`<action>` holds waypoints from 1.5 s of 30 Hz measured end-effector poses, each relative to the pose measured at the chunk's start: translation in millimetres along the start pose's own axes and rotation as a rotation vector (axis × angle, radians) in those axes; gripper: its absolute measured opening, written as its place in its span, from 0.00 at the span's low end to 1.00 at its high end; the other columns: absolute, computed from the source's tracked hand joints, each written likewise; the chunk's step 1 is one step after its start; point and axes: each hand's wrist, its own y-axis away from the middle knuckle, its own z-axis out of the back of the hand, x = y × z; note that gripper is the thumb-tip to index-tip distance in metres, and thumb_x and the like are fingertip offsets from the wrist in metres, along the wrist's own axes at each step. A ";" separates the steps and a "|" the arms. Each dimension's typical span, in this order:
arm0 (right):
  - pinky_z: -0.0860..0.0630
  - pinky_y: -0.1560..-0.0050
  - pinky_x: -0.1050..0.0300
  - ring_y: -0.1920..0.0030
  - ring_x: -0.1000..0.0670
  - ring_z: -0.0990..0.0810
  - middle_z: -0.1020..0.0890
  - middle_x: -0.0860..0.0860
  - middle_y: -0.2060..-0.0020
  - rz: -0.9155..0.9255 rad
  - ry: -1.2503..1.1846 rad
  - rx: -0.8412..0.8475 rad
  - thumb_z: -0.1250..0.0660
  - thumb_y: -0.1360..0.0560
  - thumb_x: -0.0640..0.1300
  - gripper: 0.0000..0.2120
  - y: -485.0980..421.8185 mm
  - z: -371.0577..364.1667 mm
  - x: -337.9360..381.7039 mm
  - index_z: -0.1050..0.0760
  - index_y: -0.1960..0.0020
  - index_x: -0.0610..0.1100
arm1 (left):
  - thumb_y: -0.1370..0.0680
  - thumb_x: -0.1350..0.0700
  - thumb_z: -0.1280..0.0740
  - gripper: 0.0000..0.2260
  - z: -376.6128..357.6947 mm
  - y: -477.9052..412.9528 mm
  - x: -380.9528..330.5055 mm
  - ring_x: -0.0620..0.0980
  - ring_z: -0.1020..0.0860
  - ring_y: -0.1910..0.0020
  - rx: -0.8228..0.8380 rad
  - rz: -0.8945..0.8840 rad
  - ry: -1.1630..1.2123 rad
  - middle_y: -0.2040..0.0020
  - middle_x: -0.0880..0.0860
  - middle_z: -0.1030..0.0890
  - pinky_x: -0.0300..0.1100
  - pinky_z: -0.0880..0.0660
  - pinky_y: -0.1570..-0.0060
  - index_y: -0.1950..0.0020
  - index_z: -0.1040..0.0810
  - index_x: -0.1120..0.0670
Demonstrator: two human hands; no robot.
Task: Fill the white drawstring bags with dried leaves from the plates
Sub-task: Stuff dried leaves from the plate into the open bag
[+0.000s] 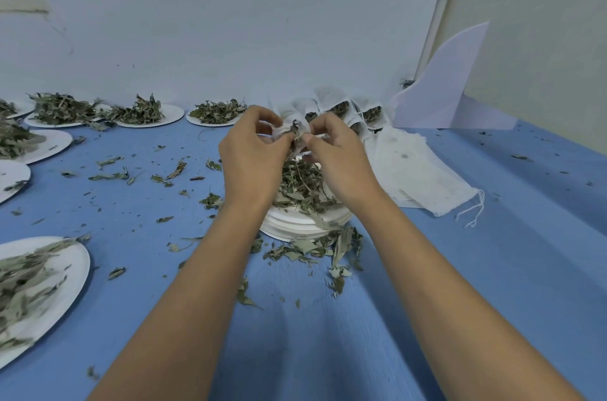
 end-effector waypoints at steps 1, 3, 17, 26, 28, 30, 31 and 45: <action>0.25 0.47 0.46 0.52 0.45 0.23 0.22 0.47 0.55 0.021 0.011 0.018 0.38 0.22 0.40 0.05 1.2 -0.8 0.7 0.30 0.57 0.46 | 0.28 0.60 0.29 0.08 0.8 -0.7 1.8 0.34 0.25 0.65 -0.014 -0.007 -0.025 0.60 0.44 0.23 0.26 0.31 0.69 0.55 0.26 0.49; 0.27 0.52 0.57 0.56 0.50 0.25 0.23 0.50 0.59 0.088 0.052 0.075 0.36 0.23 0.39 0.06 4.9 -4.8 3.5 0.30 0.59 0.46 | 0.29 0.64 0.31 0.10 2.3 -1.9 6.9 0.39 0.26 0.63 -0.054 0.002 -0.077 0.56 0.49 0.22 0.27 0.32 0.66 0.55 0.27 0.50; 0.23 0.51 0.54 0.53 0.47 0.20 0.20 0.49 0.57 0.031 0.067 -0.207 0.37 0.22 0.42 0.02 -0.1 -4.2 -2.8 0.27 0.53 0.44 | 0.26 0.57 0.29 0.04 0.5 -3.4 5.8 0.44 0.20 0.55 0.019 0.110 0.096 0.57 0.46 0.20 0.41 0.22 0.52 0.55 0.23 0.51; 0.27 0.60 0.65 0.58 0.50 0.20 0.23 0.55 0.63 0.001 0.100 -0.251 0.35 0.23 0.42 0.02 -2.4 0.1 -11.2 0.25 0.55 0.46 | 0.25 0.59 0.35 0.04 0.8 -5.3 8.5 0.34 0.27 0.63 -0.082 0.094 -0.020 0.60 0.42 0.26 0.28 0.33 0.66 0.52 0.26 0.52; 0.21 0.56 0.57 0.58 0.47 0.18 0.23 0.54 0.63 -0.013 0.031 -0.218 0.35 0.23 0.41 0.03 -1.1 -2.2 -9.7 0.27 0.56 0.46 | 0.24 0.56 0.34 0.03 -1.7 -3.3 8.3 0.38 0.28 0.61 -0.053 0.074 -0.058 0.59 0.44 0.25 0.29 0.35 0.65 0.53 0.28 0.51; 0.20 0.59 0.58 0.62 0.49 0.17 0.23 0.53 0.62 -0.021 -0.049 -0.150 0.36 0.22 0.40 0.04 0.6 -5.3 -7.0 0.27 0.55 0.46 | 0.24 0.54 0.32 0.06 -3.7 -1.5 9.6 0.41 0.28 0.61 -0.037 0.037 -0.098 0.58 0.46 0.26 0.30 0.35 0.66 0.54 0.29 0.52; 0.20 0.60 0.60 0.64 0.51 0.18 0.23 0.52 0.61 -0.028 -0.087 -0.122 0.36 0.22 0.40 0.04 1.1 -6.2 -6.0 0.27 0.55 0.46 | 0.24 0.54 0.32 0.07 -4.3 -1.2 10.2 0.41 0.28 0.62 -0.043 0.024 -0.110 0.59 0.46 0.26 0.29 0.35 0.66 0.55 0.29 0.52; 0.38 0.40 0.62 0.32 0.54 0.33 0.30 0.55 0.30 -0.057 0.481 0.344 0.33 0.25 0.55 0.24 -1.3 23.8 -10.4 0.30 0.30 0.52 | 0.24 0.60 0.32 0.01 6.7 -9.4 9.9 0.51 0.18 0.63 -0.213 0.178 0.099 0.63 0.45 0.24 0.35 0.22 0.63 0.55 0.23 0.55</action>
